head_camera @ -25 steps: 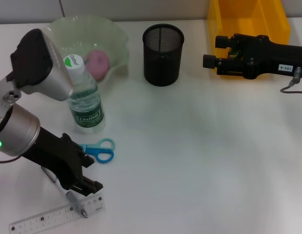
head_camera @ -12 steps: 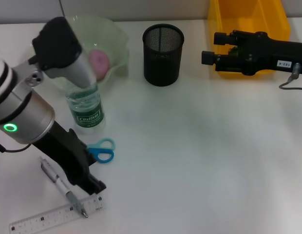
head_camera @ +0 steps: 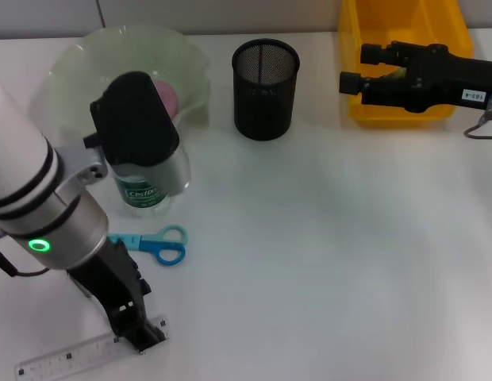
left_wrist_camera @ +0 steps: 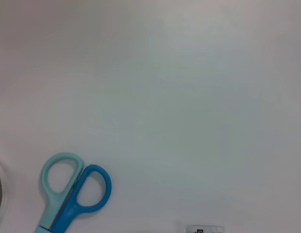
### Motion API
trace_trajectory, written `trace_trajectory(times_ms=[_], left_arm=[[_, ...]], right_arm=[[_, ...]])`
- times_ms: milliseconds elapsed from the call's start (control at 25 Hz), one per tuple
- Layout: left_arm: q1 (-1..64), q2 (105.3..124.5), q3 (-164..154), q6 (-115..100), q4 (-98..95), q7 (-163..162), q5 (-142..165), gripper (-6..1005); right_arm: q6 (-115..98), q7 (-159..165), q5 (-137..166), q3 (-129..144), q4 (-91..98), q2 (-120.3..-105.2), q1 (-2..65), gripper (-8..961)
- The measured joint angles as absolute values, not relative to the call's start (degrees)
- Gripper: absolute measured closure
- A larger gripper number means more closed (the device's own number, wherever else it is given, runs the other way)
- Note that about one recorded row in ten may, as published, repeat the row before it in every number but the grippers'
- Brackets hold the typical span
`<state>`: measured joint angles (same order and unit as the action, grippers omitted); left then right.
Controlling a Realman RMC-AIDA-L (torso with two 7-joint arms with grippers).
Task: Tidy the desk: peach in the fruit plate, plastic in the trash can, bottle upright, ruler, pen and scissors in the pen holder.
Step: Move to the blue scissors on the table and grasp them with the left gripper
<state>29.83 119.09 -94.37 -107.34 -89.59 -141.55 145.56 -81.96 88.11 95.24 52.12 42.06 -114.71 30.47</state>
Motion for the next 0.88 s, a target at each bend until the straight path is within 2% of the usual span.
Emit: trace_trajectory(times_ms=[880], left_arm=[[28.1,118.91,-96.9,-101.9,-84.4,-141.2,148.2,325]], right_arm=[[-82.0,88.0,95.2,51.5,41.9,-115.11,30.6,167]])
